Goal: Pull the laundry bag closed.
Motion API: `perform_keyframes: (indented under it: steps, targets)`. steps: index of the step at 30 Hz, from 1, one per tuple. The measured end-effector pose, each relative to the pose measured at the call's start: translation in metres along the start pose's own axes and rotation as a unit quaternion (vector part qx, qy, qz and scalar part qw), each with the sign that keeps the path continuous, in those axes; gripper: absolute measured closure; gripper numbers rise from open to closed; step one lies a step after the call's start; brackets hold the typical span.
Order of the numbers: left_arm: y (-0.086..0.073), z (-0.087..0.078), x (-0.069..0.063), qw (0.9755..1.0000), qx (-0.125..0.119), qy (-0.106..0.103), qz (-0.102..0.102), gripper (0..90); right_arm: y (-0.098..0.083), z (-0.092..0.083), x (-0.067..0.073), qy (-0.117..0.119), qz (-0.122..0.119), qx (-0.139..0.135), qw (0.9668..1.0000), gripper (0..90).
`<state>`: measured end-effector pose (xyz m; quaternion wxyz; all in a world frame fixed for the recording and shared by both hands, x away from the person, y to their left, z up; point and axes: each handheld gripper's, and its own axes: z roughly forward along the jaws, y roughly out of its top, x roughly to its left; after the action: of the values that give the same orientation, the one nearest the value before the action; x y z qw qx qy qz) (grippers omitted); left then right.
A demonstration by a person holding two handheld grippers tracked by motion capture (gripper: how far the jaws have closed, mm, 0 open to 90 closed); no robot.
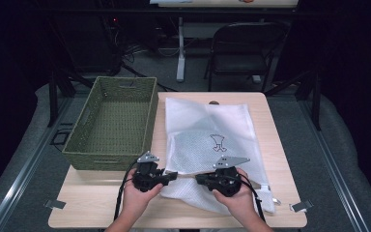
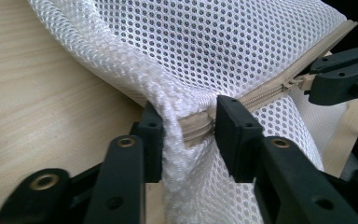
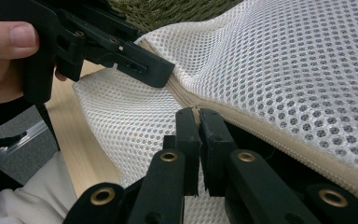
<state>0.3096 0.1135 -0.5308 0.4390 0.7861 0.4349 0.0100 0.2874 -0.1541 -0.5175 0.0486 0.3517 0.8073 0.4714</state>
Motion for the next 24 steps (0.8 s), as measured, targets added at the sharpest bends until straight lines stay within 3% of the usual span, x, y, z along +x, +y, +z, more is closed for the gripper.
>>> perform_keyframes:
  steps: [8,16,24]
  targets:
    - [-0.001,-0.002,-0.002,0.9999,-0.009,0.008,0.006,78.3,0.0,0.001,0.0,-0.002,-0.002,0.002,1.0,86.9]
    - [-0.001,-0.003,-0.002,0.9997,-0.012,0.018,0.008,80.8,-0.001,0.003,0.0,-0.014,-0.013,0.007,0.9998,86.9]
    - [-0.001,-0.004,-0.001,0.9997,-0.011,0.022,0.006,82.3,-0.006,-0.007,-0.01,-0.012,0.013,0.015,0.9997,87.0]
